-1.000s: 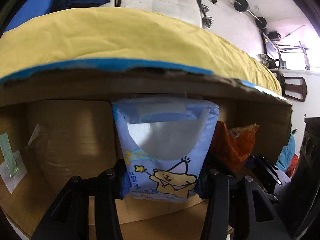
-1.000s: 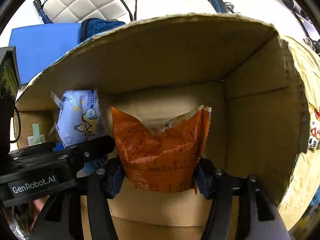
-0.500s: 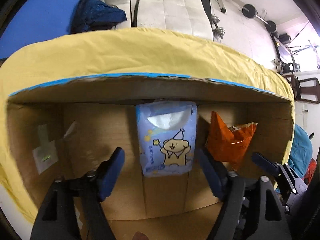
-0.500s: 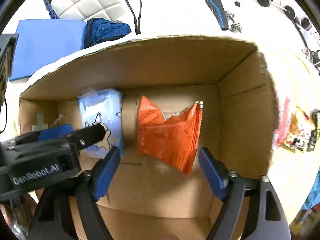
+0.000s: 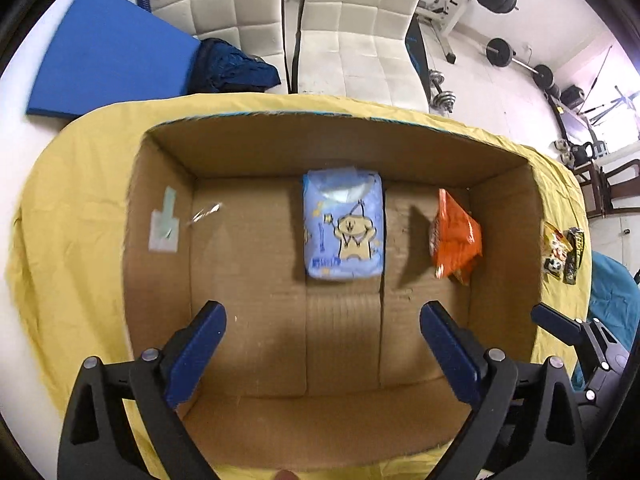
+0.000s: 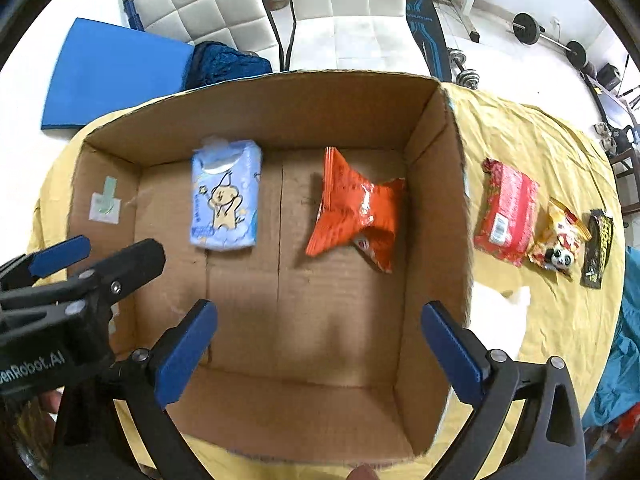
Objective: Organize soft objects
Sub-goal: 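Open both tools to release the packs inside the box and lift, then grasp the red snack bag with the left tool while the right tool grasps the black shoe shine wipes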
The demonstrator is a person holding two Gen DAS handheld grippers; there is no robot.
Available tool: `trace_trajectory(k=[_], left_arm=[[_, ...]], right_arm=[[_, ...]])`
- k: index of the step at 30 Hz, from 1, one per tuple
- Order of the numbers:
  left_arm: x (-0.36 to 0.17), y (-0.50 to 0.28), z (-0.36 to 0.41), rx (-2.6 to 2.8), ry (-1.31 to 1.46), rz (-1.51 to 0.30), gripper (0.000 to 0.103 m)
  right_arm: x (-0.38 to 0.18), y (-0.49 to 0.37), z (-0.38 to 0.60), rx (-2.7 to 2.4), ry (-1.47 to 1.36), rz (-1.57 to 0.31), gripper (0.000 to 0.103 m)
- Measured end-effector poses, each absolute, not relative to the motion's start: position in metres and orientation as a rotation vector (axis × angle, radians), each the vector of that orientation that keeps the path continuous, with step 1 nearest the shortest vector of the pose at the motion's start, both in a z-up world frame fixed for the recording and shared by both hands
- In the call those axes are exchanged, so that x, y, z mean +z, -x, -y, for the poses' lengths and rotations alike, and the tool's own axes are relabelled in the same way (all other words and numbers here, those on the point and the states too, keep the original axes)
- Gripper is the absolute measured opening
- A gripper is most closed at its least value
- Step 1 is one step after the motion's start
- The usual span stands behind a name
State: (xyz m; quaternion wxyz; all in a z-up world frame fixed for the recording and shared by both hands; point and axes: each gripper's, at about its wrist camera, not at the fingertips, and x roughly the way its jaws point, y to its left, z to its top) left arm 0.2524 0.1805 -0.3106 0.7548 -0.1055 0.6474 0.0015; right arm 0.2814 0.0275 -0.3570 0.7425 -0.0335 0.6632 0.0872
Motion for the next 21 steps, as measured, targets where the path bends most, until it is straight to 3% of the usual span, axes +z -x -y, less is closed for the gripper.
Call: trace_trajectory(k=[21], left_arm=[[-0.205,-0.147,-0.17,0.014,0.202,-1.185,0.099]], right_arm=[[-0.24,-0.172,0.003,0.223,0.061,-1.263,0.103]])
